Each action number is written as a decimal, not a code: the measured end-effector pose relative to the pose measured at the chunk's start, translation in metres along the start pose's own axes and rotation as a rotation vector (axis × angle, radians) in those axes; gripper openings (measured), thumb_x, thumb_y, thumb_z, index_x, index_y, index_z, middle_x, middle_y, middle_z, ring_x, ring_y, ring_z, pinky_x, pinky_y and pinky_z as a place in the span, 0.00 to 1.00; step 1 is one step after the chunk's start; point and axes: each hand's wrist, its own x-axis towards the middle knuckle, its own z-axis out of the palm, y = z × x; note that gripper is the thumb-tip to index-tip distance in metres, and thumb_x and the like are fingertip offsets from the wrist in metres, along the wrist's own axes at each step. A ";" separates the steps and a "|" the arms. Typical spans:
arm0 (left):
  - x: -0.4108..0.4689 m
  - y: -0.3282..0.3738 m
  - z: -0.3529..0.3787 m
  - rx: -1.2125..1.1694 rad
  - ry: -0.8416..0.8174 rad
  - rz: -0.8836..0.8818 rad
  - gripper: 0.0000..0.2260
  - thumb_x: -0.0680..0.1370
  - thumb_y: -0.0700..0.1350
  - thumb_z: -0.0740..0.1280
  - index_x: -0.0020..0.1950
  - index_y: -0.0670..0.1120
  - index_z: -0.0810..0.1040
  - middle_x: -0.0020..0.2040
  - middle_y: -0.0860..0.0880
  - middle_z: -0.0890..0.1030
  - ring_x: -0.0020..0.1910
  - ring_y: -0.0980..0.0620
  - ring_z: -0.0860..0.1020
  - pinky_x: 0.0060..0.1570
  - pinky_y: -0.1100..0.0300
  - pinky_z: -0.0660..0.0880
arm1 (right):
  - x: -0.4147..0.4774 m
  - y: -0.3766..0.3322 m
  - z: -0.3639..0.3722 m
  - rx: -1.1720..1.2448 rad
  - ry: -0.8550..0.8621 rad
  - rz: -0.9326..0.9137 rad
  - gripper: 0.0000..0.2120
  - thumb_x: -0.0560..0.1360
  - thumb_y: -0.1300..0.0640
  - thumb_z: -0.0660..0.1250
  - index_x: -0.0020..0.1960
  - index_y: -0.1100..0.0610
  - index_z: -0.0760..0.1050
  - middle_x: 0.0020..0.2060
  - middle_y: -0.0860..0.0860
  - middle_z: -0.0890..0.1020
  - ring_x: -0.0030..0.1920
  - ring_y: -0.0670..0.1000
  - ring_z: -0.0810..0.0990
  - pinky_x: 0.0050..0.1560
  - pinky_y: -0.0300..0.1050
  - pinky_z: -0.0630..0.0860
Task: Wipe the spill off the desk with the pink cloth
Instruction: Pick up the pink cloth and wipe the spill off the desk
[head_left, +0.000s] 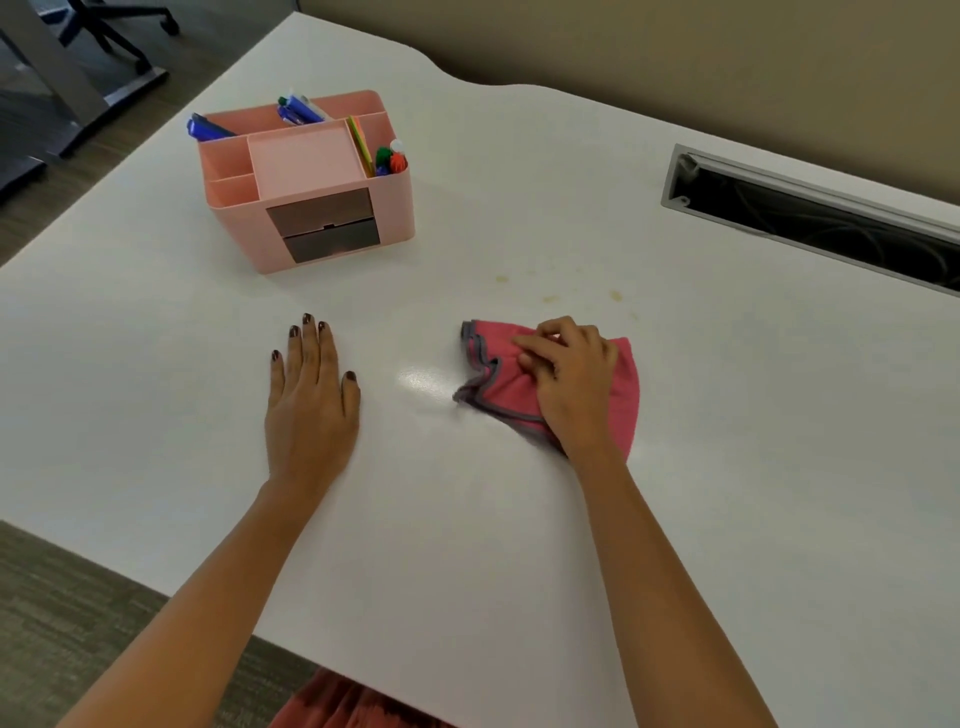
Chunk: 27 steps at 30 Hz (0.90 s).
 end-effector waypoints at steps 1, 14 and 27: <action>0.000 0.000 0.000 0.003 -0.003 -0.001 0.25 0.82 0.44 0.51 0.77 0.39 0.50 0.78 0.43 0.50 0.78 0.46 0.49 0.77 0.51 0.45 | 0.003 -0.009 0.005 -0.020 0.003 0.019 0.07 0.73 0.52 0.68 0.50 0.47 0.83 0.50 0.47 0.80 0.52 0.54 0.74 0.52 0.45 0.58; 0.001 0.000 0.002 -0.018 0.018 0.015 0.23 0.82 0.43 0.51 0.77 0.40 0.53 0.78 0.44 0.55 0.77 0.47 0.53 0.76 0.50 0.48 | -0.022 -0.009 0.002 0.062 -0.143 -0.215 0.09 0.75 0.55 0.66 0.51 0.47 0.82 0.50 0.46 0.79 0.51 0.51 0.73 0.52 0.44 0.59; 0.002 -0.006 0.000 -0.370 0.102 -0.060 0.21 0.84 0.48 0.45 0.76 0.45 0.60 0.76 0.50 0.61 0.76 0.55 0.55 0.75 0.60 0.47 | 0.008 -0.076 0.047 -0.029 -0.187 -0.255 0.09 0.77 0.51 0.63 0.53 0.46 0.81 0.51 0.47 0.78 0.51 0.52 0.72 0.52 0.44 0.58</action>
